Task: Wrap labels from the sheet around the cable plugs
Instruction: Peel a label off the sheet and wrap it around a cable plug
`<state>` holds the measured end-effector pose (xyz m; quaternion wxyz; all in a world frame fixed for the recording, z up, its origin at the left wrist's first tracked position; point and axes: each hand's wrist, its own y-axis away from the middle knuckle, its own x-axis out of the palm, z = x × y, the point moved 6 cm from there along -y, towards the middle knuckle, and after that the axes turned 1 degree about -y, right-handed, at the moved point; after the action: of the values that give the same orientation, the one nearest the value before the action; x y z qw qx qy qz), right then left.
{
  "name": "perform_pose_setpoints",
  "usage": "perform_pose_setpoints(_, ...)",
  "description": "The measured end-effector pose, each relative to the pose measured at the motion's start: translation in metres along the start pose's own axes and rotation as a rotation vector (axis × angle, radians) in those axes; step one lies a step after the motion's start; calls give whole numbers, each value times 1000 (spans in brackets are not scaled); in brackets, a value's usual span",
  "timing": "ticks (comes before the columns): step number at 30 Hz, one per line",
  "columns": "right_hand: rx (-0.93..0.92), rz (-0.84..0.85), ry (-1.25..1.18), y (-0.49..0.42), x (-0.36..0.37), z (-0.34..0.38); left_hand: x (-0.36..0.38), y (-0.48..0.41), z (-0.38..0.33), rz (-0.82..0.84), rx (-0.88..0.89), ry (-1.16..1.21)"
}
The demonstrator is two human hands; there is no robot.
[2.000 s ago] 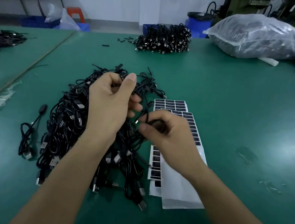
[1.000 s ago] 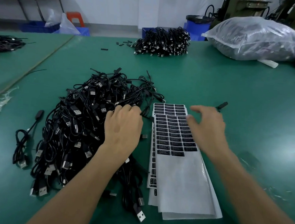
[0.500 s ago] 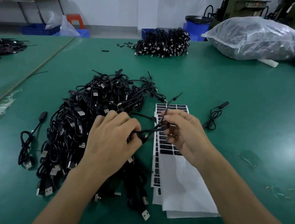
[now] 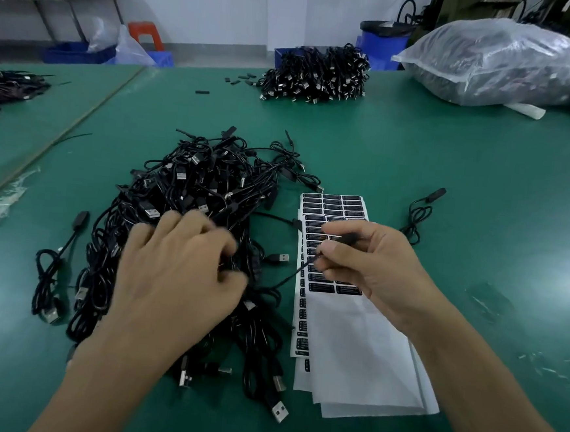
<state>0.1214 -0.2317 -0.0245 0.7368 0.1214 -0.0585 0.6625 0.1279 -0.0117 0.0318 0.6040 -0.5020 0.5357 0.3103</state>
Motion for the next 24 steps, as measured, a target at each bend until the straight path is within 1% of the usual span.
perform_pose_setpoints(2,-58,-24,77,1,0,3,-2,-10,-25,23,41,165)
perform_pose_setpoints(5,-162,-51,155,4,0,9,24,-27,-59,244,101,457)
perform_pose_setpoints(6,-179,-64,162,6,-3,11,33,-30,-68,294,127,559)
perform_pose_setpoints(7,-180,-86,159,7,-6,12,40,-32,-74,301,148,659)
perform_pose_setpoints(9,-141,-139,143,6,-16,12,47,-35,-78,245,199,766)
perform_pose_setpoints(11,-96,-153,152,3,-21,10,52,-36,-81,194,250,789)
perform_pose_setpoints(14,-17,-107,189,0,-24,7,58,-35,-79,129,264,783)
perform_pose_setpoints(16,36,-155,221,2,-34,10,61,-33,-75,116,235,766)
perform_pose_setpoints(18,32,-290,357,5,-52,16,65,-31,-74,140,177,762)
perform_pose_setpoints(20,11,-404,456,8,-69,20,72,-27,-77,214,121,771)
perform_pose_setpoints(22,33,-445,473,10,-77,20,81,-25,-80,269,79,782)
perform_pose_setpoints(24,89,-439,511,9,-80,16,86,-25,-79,272,43,791)
